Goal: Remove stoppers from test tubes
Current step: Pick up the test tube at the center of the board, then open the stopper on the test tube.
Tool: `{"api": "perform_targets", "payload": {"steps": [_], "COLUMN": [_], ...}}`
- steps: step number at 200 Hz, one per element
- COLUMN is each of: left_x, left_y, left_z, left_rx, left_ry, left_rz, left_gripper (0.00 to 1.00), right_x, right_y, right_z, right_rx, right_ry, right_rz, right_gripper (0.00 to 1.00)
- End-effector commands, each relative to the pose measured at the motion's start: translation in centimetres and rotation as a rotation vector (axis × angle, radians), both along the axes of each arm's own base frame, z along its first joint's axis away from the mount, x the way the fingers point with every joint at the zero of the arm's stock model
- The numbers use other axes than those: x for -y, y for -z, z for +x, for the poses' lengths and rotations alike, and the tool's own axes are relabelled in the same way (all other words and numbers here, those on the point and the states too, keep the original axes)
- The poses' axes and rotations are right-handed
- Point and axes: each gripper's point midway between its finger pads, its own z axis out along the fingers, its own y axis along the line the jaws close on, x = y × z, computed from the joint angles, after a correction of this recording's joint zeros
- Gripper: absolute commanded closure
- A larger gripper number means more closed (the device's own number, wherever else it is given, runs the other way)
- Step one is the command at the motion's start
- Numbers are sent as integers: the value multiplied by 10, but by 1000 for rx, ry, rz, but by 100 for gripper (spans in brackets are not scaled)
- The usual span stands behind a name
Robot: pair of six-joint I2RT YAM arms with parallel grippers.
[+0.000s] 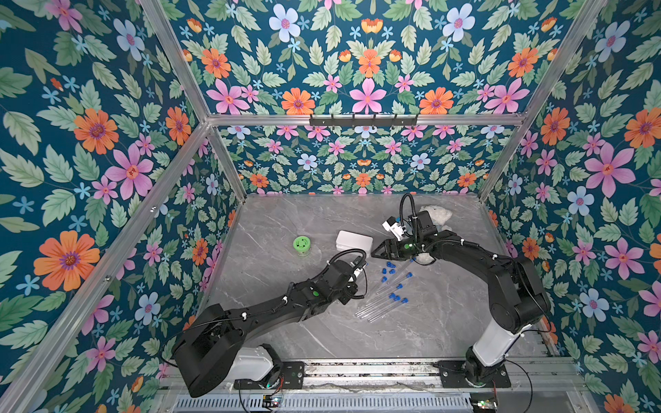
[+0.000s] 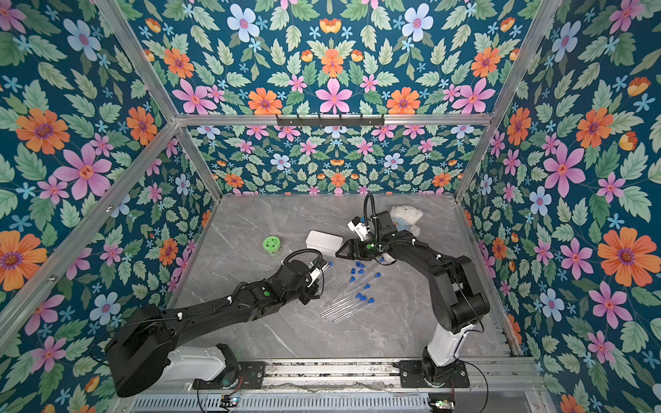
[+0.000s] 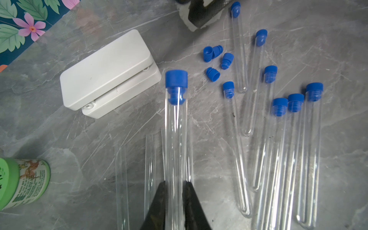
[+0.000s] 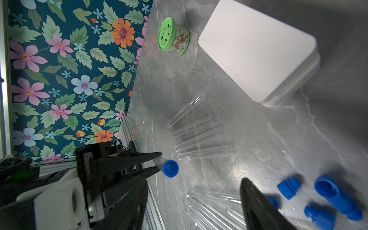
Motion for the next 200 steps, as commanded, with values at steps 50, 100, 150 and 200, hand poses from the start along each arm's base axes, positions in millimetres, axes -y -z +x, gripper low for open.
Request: {"api": "perform_targets", "payload": {"steps": [50,100,150,200], "left_x": [4,5,7,8], "left_y": [-6,-4,-4,-7], "left_z": [1,0,0,-2], "left_rx": [16,9,10,13], "left_ry": [11,17,28,42], "left_rz": [-24,-24,-30,-42], "left_gripper": [96,96,97,97], "right_x": [-5,-6,-7,-9], "right_y": [-5,-5,-6,-6], "right_z": [-1,-2,-3,-3], "right_rx": [17,4,1,-7], "right_ry": [-32,-37,-41,-47], "right_rz": [30,39,45,63], "right_gripper": [28,29,30,31]}}
